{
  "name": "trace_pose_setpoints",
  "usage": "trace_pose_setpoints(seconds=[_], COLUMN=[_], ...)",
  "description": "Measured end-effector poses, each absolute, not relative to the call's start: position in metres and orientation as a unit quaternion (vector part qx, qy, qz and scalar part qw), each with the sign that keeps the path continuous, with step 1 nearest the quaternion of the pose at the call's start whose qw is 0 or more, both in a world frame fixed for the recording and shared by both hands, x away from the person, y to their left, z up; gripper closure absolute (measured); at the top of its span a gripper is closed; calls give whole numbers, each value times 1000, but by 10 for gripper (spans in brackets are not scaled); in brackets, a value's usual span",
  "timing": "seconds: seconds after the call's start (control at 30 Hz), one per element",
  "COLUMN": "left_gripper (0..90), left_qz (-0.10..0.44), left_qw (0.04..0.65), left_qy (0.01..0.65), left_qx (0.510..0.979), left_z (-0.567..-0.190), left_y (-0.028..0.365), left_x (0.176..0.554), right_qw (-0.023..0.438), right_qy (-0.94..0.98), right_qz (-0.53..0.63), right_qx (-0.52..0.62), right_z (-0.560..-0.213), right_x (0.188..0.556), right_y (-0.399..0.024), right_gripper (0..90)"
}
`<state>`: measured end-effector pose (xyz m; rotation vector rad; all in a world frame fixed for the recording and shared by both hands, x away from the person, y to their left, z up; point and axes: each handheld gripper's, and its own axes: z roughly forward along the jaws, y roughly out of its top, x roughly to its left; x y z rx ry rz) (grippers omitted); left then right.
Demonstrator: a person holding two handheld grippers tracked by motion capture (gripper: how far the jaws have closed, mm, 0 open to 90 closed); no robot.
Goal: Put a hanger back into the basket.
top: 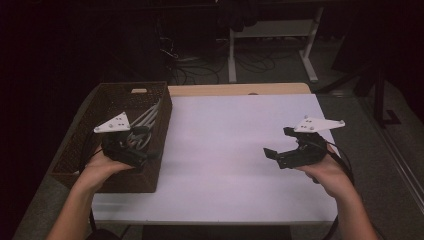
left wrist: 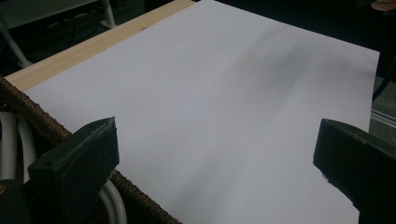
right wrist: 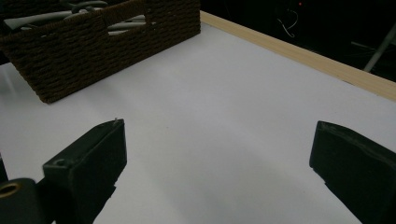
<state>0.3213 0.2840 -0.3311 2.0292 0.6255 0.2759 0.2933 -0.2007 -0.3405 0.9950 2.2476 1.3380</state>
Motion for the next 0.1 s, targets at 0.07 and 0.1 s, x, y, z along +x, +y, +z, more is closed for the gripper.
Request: trace_pose_setpoints(seconds=[0.07,0.1], left_gripper=[2,1], left_qz=[112,112], left_qw=[482,483], left_qy=[257,256], left_qx=[830,830], left_z=[-331,-331], left_y=[285,285], left_x=[321,320], right_qw=[170,169], right_qy=[792,792], right_qz=[470,471], right_qx=[350,349], right_z=[-341,-341], right_x=[293,294], right_y=[-200,-199], right_gripper=[34,34])
